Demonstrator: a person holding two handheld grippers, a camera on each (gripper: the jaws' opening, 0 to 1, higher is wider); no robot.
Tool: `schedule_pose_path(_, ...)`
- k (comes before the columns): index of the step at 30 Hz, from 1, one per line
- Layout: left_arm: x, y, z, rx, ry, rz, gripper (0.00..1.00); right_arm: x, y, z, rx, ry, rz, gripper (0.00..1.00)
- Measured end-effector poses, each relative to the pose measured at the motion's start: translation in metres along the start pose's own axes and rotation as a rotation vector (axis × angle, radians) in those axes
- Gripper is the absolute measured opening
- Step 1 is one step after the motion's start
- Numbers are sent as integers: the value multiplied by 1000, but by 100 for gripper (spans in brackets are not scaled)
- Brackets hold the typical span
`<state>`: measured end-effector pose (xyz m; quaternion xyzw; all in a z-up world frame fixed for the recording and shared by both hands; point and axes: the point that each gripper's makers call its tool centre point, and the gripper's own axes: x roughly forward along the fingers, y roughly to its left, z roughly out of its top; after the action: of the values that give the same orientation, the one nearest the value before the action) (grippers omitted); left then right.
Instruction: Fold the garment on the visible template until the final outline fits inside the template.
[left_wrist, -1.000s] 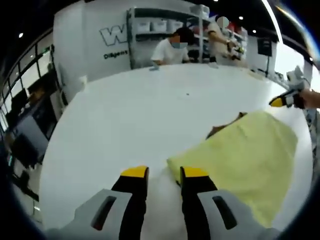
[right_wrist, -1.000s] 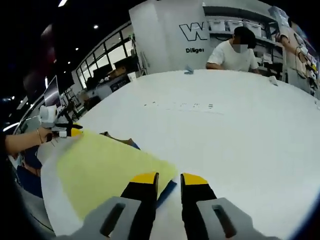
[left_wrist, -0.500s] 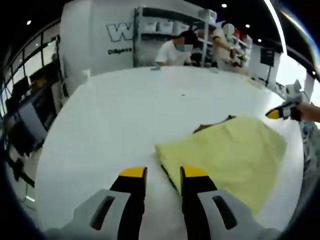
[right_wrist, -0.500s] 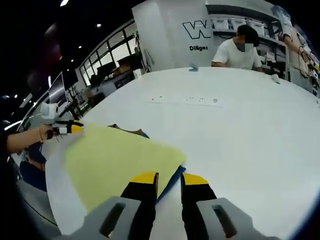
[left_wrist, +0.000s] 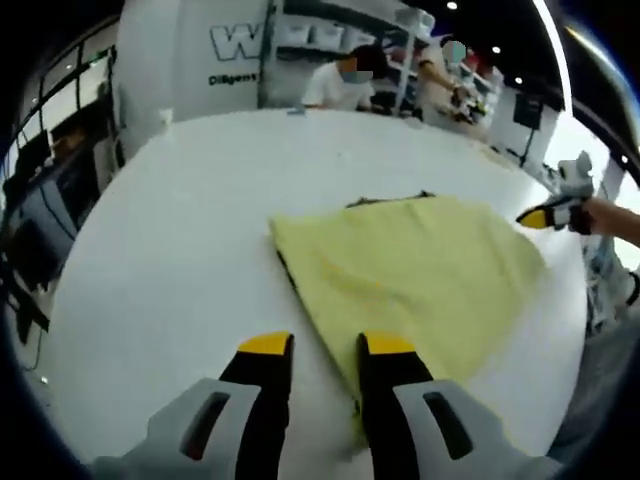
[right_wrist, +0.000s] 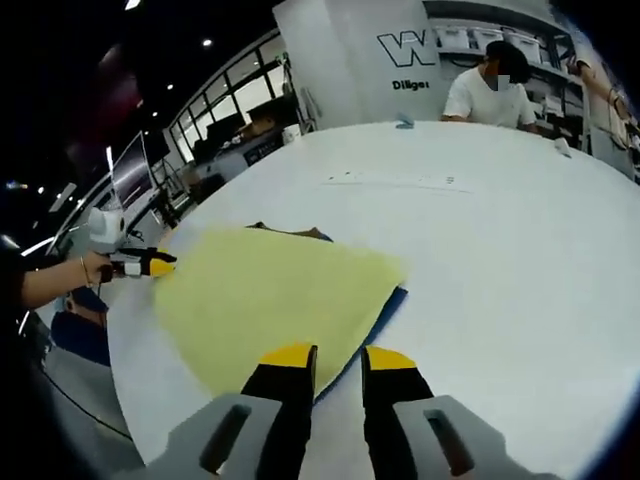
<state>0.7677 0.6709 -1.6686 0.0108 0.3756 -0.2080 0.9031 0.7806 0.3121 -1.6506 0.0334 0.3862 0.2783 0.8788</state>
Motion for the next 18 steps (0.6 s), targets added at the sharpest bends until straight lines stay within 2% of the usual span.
schedule_pose_path(3,-3,-5,-9,-10,8,-10,21,-3,8,-11,-5,23,19,12)
schedule_pose_path(7,-4,-10,-12,-3,15,-10,20,-3,12,-17,-6,31,25,12)
schedule_pose_path(9,-9,-17,-19,-7,29,-17,20,-7,21,-30,-3,46,36,12)
schedule_pose_path(13,-16,-23,-27,-31,32,-22,19,-10,29,-43,7,58,45,12)
schedule_pose_path(18,-20,-20,-37,-23,44,-18,19,-17,33,-53,9,60,36,12)
